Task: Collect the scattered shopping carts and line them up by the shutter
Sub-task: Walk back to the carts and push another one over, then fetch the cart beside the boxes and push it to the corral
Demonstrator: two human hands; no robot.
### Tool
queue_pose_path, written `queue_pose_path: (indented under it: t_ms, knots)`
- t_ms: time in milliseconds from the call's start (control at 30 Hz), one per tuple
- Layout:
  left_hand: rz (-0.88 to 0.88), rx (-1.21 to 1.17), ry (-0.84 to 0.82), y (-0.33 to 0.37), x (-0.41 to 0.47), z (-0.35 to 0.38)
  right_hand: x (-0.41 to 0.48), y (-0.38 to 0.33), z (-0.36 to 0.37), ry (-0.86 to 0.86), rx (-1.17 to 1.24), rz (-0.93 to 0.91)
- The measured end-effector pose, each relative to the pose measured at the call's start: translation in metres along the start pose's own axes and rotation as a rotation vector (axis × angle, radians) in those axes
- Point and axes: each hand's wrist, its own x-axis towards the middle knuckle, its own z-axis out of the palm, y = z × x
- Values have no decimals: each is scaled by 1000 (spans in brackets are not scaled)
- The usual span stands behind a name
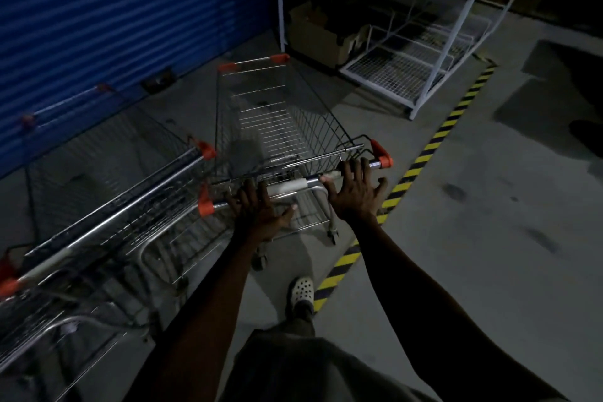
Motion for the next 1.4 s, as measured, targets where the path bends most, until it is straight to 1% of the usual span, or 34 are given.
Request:
queue_pose_path:
  t_ms: [100, 200, 267, 333, 500, 600, 667, 733, 800, 833, 867, 933, 1000, 1033, 1133, 1233, 1333, 1400]
  knots:
    - [-41, -59, -7, 6, 40, -7, 45, -4, 16, 12, 23, -27]
    - [-55, -96, 27, 14, 77, -12, 88, -8, 32, 41, 41, -47]
    - [-71, -117, 10, 20, 96, -16, 110, -11, 37, 49, 37, -53]
    - [-82, -141, -3, 26, 112, -17, 129, -13, 40, 9, 41, -43]
    - [-88, -157, 77, 35, 142, -9, 159, -19, 39, -180, 90, 49]
    - [-104, -191, 114, 46, 145, -5, 166, -19, 37, -234, 127, 67]
    - [-39, -177, 164, 65, 141, 2, 167, -10, 35, -243, 160, 40]
    - [116, -143, 221, 87, 137, 17, 163, 7, 33, -264, 190, 48]
    - [293, -82, 252, 114, 134, 37, 151, 35, 31, -312, 245, 168]
    - [345, -69, 244, 129, 133, 46, 142, 55, 30, -329, 273, 249]
    - [362, -78, 209, 147, 133, 56, 133, 79, 29, -343, 286, 315]
    - [330, -115, 108, 186, 133, 74, 112, 138, 23, -385, 266, 394]
    - [291, -128, -16, 233, 130, 92, 93, 200, 10, -419, 219, 464]
    - [299, -127, -80, 257, 127, 99, 82, 230, 0, -421, 199, 504]
    - [373, -131, -246, 334, 114, 125, 47, 310, -31, -395, 173, 631]
    - [468, -162, -364, 416, 93, 157, 8, 380, -60, -352, 183, 790]
    - [558, -198, -490, 491, 56, 189, -32, 438, -83, -282, 225, 985]
    - [598, -212, -635, 534, 33, 210, -60, 469, -97, -226, 262, 1116]
